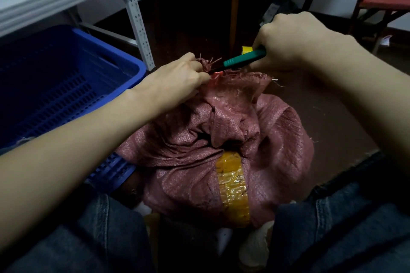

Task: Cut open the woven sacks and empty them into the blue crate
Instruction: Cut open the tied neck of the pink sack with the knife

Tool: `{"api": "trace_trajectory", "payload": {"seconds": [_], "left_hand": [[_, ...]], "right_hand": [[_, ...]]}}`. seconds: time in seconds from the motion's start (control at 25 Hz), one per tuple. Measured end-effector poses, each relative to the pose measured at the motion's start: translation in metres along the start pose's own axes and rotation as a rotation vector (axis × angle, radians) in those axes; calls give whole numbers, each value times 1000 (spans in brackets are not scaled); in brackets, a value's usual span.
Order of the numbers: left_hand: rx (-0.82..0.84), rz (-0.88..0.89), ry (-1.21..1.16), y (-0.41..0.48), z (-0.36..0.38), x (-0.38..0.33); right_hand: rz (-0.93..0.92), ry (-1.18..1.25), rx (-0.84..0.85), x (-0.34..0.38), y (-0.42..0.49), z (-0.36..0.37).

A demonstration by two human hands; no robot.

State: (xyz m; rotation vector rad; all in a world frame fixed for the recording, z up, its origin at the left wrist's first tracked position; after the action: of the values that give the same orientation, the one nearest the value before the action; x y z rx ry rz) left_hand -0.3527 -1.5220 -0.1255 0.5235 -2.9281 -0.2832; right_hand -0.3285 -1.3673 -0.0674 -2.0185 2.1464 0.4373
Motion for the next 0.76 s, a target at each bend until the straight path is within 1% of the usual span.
{"api": "trace_trajectory", "payload": {"seconds": [0.16, 0.32, 0.48, 0.76], "left_hand": [[82, -65, -13, 1, 6, 4], [68, -72, -1, 0, 4, 7], [80, -67, 7, 1, 6, 6], [45, -50, 5, 0, 5, 6]], "right_hand": [[-5, -17, -9, 4, -1, 0], [22, 25, -44, -3, -2, -6], [20, 33, -39, -4, -3, -6], [6, 25, -20, 0, -1, -2]]}}
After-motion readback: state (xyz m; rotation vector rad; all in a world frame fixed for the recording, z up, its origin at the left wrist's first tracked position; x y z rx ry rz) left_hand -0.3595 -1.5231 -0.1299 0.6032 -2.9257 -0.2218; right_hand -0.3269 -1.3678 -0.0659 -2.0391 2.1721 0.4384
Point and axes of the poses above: each hand's wrist, its own y-axis towards the middle knuckle, its own z-axis out of the palm, x = y × z, the point moved 6 cm from there along y, towards the middle knuckle, and after that the axes turned 5 degrees about z, right-handed, at the moved point
